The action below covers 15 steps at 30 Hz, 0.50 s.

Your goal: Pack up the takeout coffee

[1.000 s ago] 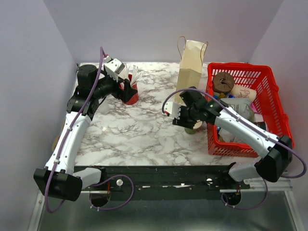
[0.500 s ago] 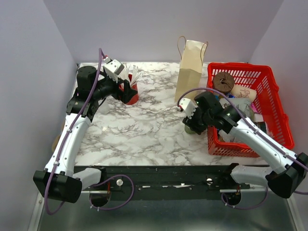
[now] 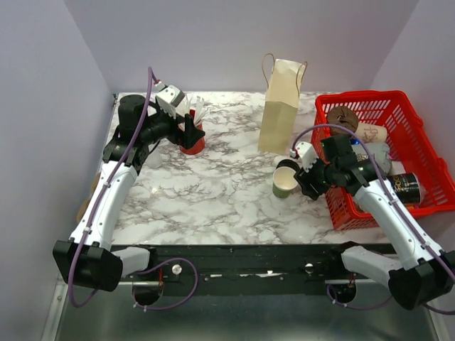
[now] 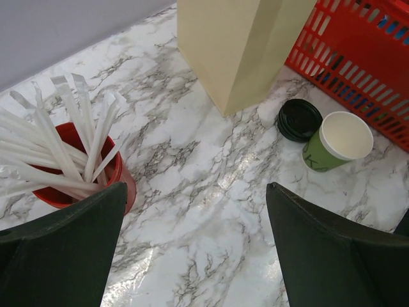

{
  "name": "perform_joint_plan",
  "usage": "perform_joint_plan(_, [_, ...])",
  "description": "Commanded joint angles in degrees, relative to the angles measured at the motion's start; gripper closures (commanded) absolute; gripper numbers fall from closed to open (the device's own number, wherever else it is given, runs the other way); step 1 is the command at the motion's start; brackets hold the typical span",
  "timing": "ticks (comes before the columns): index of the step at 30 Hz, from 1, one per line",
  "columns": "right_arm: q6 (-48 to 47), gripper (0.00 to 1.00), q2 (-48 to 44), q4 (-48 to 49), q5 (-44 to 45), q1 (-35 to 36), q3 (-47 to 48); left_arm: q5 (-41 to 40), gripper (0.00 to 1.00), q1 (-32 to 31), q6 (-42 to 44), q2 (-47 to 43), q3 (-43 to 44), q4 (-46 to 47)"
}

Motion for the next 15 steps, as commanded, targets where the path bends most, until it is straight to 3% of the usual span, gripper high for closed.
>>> perform_joint_plan(1, [-10.7, 0.36, 4.8, 1.3, -7.2, 0.5, 2.3, 2.3, 0.04, -0.1, -2.1, 0.5, -0.3, 1.8])
perform_joint_plan(15, [-27.5, 0.34, 12.9, 9.8, -6.3, 8.0, -1.2, 0.9, 0.03, -0.1, 2.1, -1.0, -0.4, -1.2])
